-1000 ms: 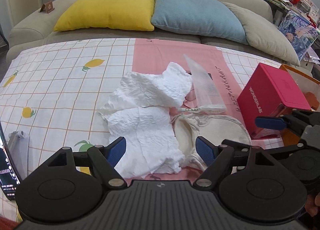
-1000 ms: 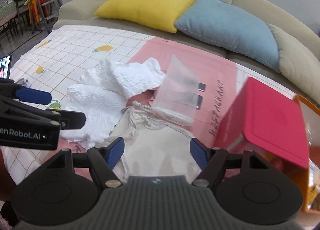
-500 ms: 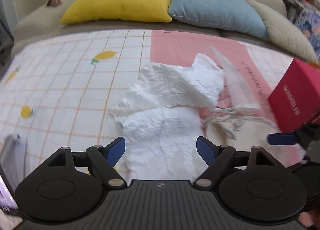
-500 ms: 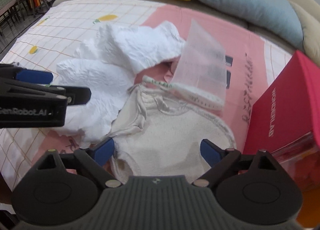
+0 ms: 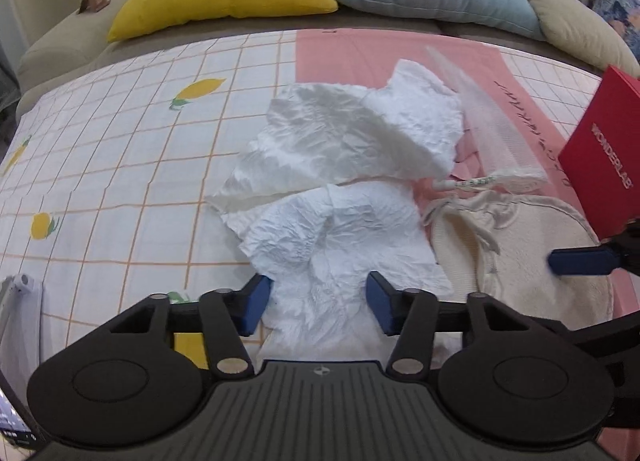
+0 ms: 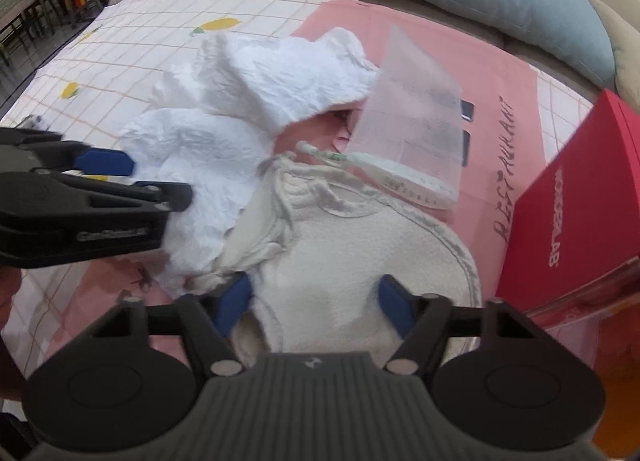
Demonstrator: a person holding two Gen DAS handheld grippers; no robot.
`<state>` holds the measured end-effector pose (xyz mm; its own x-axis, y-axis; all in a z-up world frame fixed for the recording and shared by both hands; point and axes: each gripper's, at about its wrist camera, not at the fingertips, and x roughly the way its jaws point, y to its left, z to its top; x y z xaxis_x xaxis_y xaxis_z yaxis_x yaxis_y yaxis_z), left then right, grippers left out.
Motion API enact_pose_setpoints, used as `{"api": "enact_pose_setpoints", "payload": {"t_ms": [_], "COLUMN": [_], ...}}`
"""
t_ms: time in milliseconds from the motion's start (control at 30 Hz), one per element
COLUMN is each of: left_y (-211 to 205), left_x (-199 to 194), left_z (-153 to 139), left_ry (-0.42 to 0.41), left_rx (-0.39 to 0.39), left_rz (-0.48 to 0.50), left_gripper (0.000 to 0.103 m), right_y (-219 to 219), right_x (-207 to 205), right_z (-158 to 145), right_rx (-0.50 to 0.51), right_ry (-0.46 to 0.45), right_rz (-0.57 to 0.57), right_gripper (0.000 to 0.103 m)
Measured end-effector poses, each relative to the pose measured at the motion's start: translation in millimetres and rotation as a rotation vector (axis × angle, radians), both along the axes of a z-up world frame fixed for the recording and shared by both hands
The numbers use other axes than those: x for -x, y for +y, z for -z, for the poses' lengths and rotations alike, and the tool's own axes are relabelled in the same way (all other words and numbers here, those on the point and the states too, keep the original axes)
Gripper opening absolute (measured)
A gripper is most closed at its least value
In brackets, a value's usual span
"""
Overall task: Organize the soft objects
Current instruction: 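Grasp the cream cloth bag with the right tool while the left grasps the white tissue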
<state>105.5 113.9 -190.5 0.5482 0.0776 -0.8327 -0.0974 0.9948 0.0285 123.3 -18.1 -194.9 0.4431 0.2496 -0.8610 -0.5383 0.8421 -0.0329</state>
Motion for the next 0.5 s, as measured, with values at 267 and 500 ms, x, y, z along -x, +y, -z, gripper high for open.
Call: {"api": "enact_pose_setpoints", "payload": {"t_ms": [267,500], "left_y": [-18.9,-30.3], "left_x": [4.0,25.5], "left_z": [-3.8,-25.0], "left_ry": [0.017,0.082], "left_rx": [-0.050,0.001], "left_rz": [0.092,0.111], "left_gripper": [0.013,0.008], "right_y": [4.7,-13.8], "right_x": [6.4,22.9], "right_z": [-7.1,-21.4], "right_rx": [0.019,-0.004], "right_ry": [-0.011,0.023], "right_rz": [-0.051,-0.029], "right_gripper": [0.010,0.007]}}
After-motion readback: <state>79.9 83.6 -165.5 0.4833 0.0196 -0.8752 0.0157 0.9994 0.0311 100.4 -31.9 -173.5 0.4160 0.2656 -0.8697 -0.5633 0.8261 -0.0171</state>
